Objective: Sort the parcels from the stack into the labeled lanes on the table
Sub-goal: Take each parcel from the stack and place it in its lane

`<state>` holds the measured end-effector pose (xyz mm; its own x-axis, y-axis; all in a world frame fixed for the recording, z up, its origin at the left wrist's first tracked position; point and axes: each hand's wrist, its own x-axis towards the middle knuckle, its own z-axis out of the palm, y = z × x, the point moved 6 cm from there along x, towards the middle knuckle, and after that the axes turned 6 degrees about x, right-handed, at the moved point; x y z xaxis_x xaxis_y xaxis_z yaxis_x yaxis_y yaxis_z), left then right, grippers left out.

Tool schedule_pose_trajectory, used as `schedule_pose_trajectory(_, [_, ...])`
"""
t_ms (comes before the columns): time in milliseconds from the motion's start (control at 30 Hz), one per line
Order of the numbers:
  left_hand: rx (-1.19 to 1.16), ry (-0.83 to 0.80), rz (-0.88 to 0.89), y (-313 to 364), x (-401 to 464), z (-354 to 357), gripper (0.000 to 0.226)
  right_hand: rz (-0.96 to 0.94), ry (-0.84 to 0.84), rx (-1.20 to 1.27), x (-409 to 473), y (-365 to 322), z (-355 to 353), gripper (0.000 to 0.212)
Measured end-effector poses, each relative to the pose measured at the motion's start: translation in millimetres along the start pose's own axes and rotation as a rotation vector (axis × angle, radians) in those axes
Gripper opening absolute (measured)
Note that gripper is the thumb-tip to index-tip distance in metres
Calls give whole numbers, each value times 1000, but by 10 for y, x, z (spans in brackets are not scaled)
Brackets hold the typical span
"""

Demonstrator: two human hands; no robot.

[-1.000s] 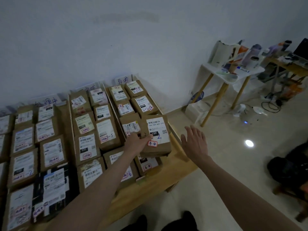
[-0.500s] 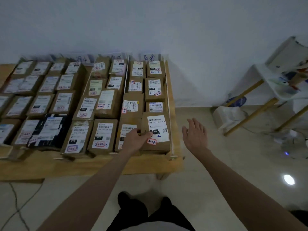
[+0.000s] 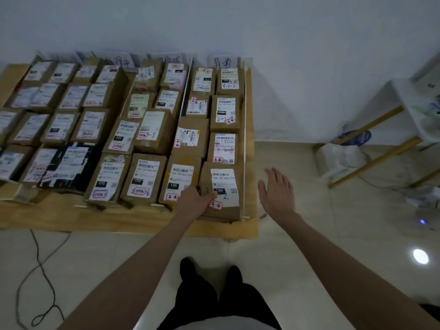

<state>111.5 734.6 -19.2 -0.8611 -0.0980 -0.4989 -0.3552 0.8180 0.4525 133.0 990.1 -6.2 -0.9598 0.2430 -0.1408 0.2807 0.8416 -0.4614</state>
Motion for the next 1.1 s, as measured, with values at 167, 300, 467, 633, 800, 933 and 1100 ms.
schedule_pose_trajectory(167, [122, 47, 16, 116, 35, 68, 63, 16, -10, 7, 7, 56, 16, 48])
schedule_pose_trajectory(300, [253, 84, 21, 178, 56, 141, 75, 25, -8, 19, 14, 64, 14, 47])
schedule_pose_trajectory(467, [325, 102, 27, 195, 78, 206, 75, 6, -53, 19, -15, -28, 95, 45])
schedule_pose_trajectory(633, [329, 120, 109, 145, 80, 116, 68, -75, -130, 32, -112, -331, 263, 43])
schedule_pose_trajectory(800, [409, 137, 251, -217, 170, -96, 71, -146, -275, 6, -193, -631, 640, 77])
schedule_pose_trajectory(933, [485, 109, 315, -518, 223, -156, 71, -169, -386, -217, -277, -774, 963, 118])
schedule_pose_trajectory(1100, [472, 93, 357, -559, 259, -198, 66, -155, -378, -289, -175, -845, 1022, 119])
